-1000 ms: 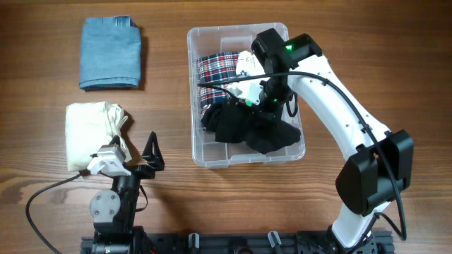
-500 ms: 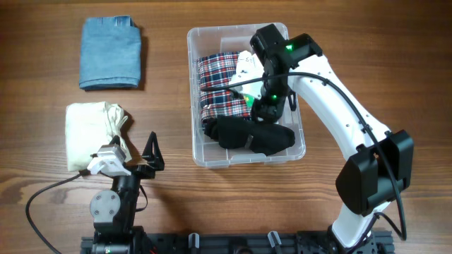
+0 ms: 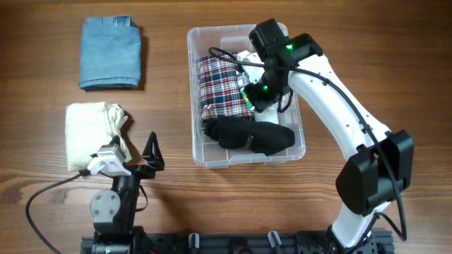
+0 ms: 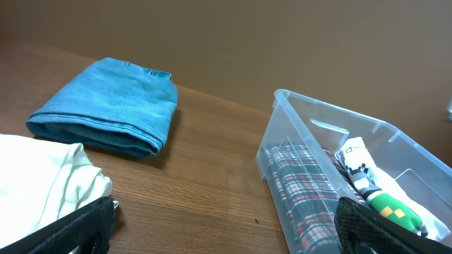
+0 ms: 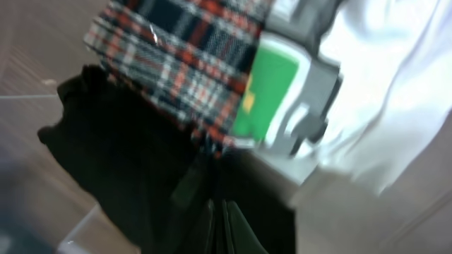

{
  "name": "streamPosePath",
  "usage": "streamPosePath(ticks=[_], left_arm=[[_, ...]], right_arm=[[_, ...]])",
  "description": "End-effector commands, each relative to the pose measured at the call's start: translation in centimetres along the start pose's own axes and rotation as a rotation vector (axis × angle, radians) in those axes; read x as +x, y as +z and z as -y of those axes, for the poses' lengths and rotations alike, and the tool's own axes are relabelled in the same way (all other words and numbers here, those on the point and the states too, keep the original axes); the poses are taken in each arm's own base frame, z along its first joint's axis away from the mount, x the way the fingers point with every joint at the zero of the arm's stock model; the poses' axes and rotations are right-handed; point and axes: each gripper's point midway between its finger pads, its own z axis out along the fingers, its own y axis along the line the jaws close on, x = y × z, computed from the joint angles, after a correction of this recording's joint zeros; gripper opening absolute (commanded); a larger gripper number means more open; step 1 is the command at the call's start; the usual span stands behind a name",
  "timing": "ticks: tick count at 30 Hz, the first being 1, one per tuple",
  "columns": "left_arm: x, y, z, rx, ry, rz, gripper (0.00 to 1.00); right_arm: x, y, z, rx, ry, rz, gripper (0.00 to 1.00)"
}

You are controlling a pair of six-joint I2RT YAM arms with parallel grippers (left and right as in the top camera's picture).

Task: Pack container
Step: 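Press and smooth the black garment flat in the bin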

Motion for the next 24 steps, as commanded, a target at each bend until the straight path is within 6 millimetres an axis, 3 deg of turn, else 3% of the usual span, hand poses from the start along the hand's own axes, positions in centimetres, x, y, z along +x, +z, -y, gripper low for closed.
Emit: streamPosePath(ticks=[1, 8, 16, 21, 24], left_arm=[[0.2, 0.0, -0.4, -0.015, 0.005, -0.002, 1.0], [0.2, 0.0, -0.4, -0.015, 0.004, -0.002, 1.0], [0.2, 0.0, -0.4, -0.015, 0.005, -0.002, 1.0], [0.2, 0.0, -0.4, -0.015, 0.004, -0.002, 1.0], [0.2, 0.0, -0.4, -0.015, 0.005, -0.002, 1.0]], right_arm=[[1.0, 0.2, -1.5, -0.07, 0.122, -0.05, 0.04], [2.3, 1.7, -2.9, -0.133, 0.128, -0.098, 0.04], [4.2, 5.0, -4.7, -0.14, 0.126, -0.16, 0.04], [6.3, 4.6, -7.3, -0.204, 0.143, -0.255, 0.04], [7.6, 4.2, -7.8, -0.217, 0.156, -0.311, 0.04]])
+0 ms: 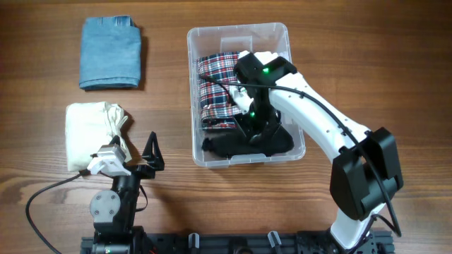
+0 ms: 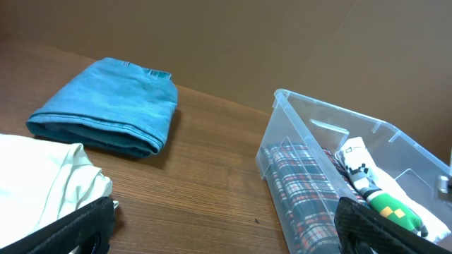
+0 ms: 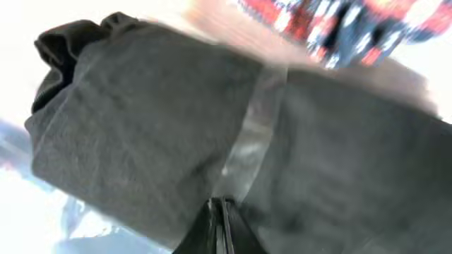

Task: Pack container
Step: 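Press and smooth the black garment flat in the bin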

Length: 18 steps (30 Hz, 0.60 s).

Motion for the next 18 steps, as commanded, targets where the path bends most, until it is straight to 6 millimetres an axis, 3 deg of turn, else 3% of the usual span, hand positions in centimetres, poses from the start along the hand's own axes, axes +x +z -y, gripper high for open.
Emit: streamPosePath(ticks=[1, 6, 12, 18], left_arm=[[0.2, 0.0, -0.4, -0.015, 0.005, -0.002, 1.0], [0.2, 0.0, -0.4, -0.015, 0.005, -0.002, 1.0], [0.2, 0.0, -0.4, -0.015, 0.004, -0.002, 1.0], [0.2, 0.0, -0.4, -0.015, 0.004, -0.002, 1.0]], right_arm=[[1.6, 0.7, -1.0, -0.049, 0.032, -0.074, 0.04], [1.6, 1.1, -0.9, -0.048, 0.031, -0.072, 0.04], [4.0, 3.5, 0.0, -0.043, 0.062, -0.159, 0.04], [3.0, 4.0, 0.2, -0.045, 0.06, -0.117, 0.04]])
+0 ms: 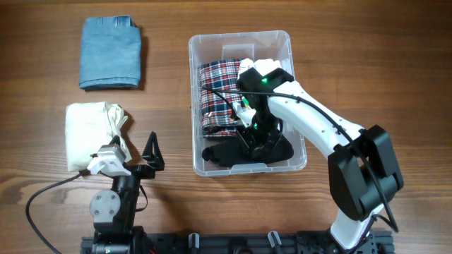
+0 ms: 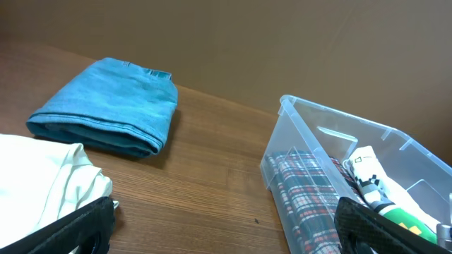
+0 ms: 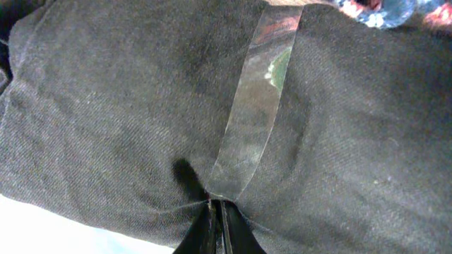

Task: Pack container
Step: 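Press and smooth the black garment flat in the bin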

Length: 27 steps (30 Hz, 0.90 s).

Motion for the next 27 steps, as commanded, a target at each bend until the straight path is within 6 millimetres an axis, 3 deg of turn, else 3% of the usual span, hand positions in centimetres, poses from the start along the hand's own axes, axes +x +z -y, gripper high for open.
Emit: streamPosePath(ticks=[1, 8, 15, 19, 27], left_arm=[[0.2, 0.0, -0.4, -0.015, 0.005, -0.002, 1.0], [0.2, 0.0, -0.4, -0.015, 0.005, -0.002, 0.99], [0.2, 0.0, -0.4, -0.015, 0.004, -0.002, 1.0], [0.2, 0.0, -0.4, -0.015, 0.004, -0.002, 1.0], [0.2, 0.0, -0.4, -0.015, 0.005, -0.002, 1.0]], right_arm=[[-0.1, 1.1, 0.5, 0.026, 0.023, -0.002, 0.04], [-1.7, 1.0, 2.0, 0.113, 0.077, 0.068, 0.04], [-4.2, 0.8, 2.1, 0.117, 0.08, 0.172, 0.04], [-5.4, 1.5, 3.2, 0.148, 0.094, 0.226, 0.04], [-5.3, 1.3, 3.1, 0.145, 0.115, 0.226, 0.04]])
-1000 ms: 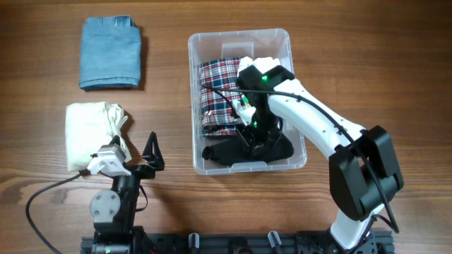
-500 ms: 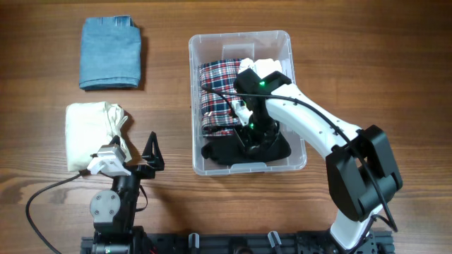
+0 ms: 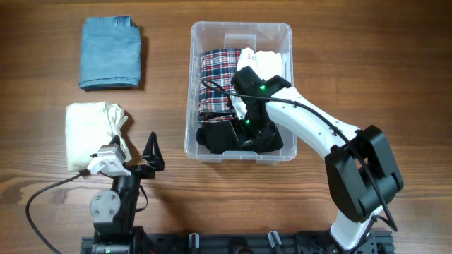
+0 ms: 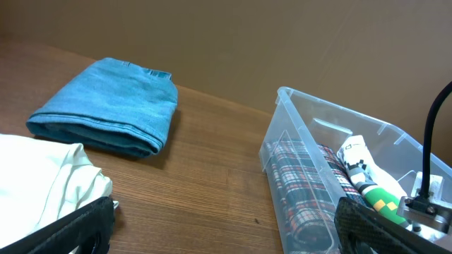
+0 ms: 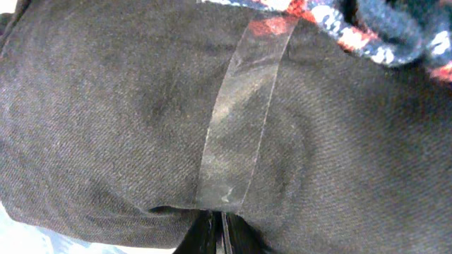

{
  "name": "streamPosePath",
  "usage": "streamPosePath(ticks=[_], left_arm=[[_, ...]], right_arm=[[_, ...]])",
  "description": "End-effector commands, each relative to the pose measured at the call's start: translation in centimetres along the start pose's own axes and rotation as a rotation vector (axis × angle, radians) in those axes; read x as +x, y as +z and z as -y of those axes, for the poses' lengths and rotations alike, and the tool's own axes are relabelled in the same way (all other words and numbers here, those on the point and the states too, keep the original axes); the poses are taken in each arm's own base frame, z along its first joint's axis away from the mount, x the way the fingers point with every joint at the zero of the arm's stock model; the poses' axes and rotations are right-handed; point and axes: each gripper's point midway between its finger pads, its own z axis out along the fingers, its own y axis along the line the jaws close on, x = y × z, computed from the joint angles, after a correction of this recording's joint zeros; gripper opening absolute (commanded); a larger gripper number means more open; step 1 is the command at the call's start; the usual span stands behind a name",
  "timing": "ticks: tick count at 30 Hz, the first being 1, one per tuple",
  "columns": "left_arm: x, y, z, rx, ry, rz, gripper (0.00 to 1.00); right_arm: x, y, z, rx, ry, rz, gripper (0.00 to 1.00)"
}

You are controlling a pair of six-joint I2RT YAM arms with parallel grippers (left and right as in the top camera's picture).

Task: Pack container
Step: 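Press and smooth the black garment flat in the bin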

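The clear plastic container point(image 3: 240, 25) stands at the table's middle. It holds a plaid cloth point(image 3: 215, 77), a white item point(image 3: 268, 60) and a black garment point(image 3: 219, 141) at its near end. My right gripper point(image 3: 248, 127) is shut, with its tips pressed down into the black garment point(image 5: 106, 106) just below a clear tape strip point(image 5: 240, 120). My left gripper point(image 4: 226, 226) rests open over bare wood left of the container point(image 4: 332, 116). A folded blue cloth point(image 3: 110, 53) and a cream cloth point(image 3: 92, 134) lie on the table at the left.
A green and white roll point(image 4: 374, 187) lies in the container beside the plaid cloth point(image 4: 311, 183). The blue cloth point(image 4: 113, 106) sits far left and the cream cloth point(image 4: 42, 183) close to my left gripper. The right arm arches over the container's right wall.
The container's near end has shifted a little left and away from the front edge. My right gripper sits slightly farther left, still pressed on the black garment. The left arm has not moved.
My right gripper was shut above the plaid cloth and white item at the container's far part. It then stood over the black garment at the near end, then pressed into it. The garment now lies more bunched inside, and the container has shifted slightly.
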Motion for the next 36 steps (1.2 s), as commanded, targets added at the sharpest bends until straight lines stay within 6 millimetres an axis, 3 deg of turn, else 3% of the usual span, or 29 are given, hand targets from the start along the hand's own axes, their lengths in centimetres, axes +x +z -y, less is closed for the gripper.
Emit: streamPosePath(ticks=[1, 6, 9, 14, 21, 27, 30, 33, 36], left_arm=[[0.2, 0.0, -0.4, -0.015, 0.004, -0.002, 1.0], [0.2, 0.0, -0.4, -0.015, 0.004, -0.002, 1.0], [0.2, 0.0, -0.4, -0.015, 0.004, -0.002, 1.0], [0.2, 0.0, -0.4, -0.015, 0.004, -0.002, 1.0], [0.2, 0.0, -0.4, -0.015, 0.004, -0.002, 1.0], [0.2, 0.0, -0.4, -0.015, 0.004, -0.002, 1.0], [0.2, 0.0, -0.4, -0.015, 0.004, -0.002, 1.0], [0.2, 0.0, -0.4, -0.015, 0.004, -0.002, 1.0], [0.2, 0.0, -0.4, -0.015, 0.004, -0.002, 1.0]], right_arm=[[-0.5, -0.4, 1.9, 0.115, 0.034, 0.01, 0.04], [-3.3, -4.4, -0.1, 0.086, 0.003, 0.116, 0.04], [-4.2, -5.0, -0.8, 0.065, -0.002, 0.15, 0.04], [-3.0, -3.5, -0.2, 0.074, 0.007, 0.102, 0.04], [-0.8, 0.6, -0.2, 0.039, 0.013, 0.049, 0.04], [-2.0, 0.5, -0.8, 0.015, 0.045, 0.101, 0.04], [-3.4, -1.2, -1.7, -0.004, 0.048, 0.157, 0.04], [-4.1, -4.6, -3.1, -0.018, 0.029, 0.203, 0.04], [-3.6, -5.3, -3.8, -0.037, 0.017, 0.183, 0.04]])
